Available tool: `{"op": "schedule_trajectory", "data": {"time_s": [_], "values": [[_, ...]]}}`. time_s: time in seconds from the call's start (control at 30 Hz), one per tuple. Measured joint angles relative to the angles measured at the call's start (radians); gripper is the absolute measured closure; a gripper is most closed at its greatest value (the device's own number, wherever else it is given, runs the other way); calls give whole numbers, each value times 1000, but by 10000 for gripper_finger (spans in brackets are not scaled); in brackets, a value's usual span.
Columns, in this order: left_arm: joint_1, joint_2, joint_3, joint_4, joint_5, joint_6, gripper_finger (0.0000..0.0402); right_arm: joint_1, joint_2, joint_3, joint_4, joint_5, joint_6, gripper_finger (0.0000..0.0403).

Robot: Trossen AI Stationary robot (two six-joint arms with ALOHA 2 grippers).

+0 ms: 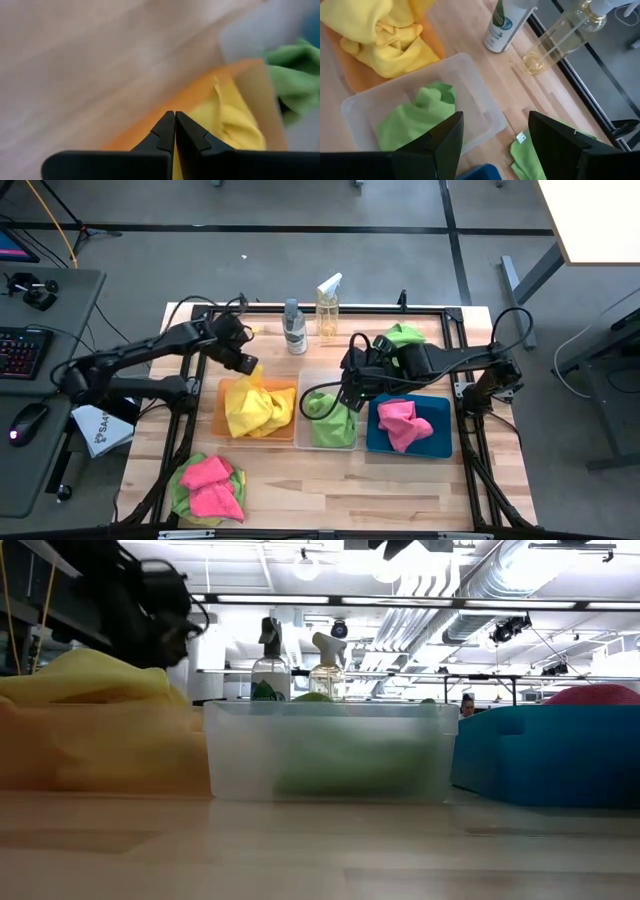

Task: Sort microfiber towel by color & place in baskets
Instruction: Put the top yellow microfiber cloth into the orange bin

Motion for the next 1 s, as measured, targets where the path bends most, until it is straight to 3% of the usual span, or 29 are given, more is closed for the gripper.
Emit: {"op": "schedule_trajectory", "data": {"time_s": [0.17,0.4,0.77,1.0], "values": [[-126,-95,1,3,-18,-89,401,0,0,0,0,27,-9,182],[-347,-90,1,3,-84,-211,401,-1,0,0,0,49,-17,182],[-656,10,1,26,-196,-396,401,-1,0,0,0,50,-19,182],[-717,194,1,101,-251,-360,401,-1,0,0,-7,85,-19,182]]}}
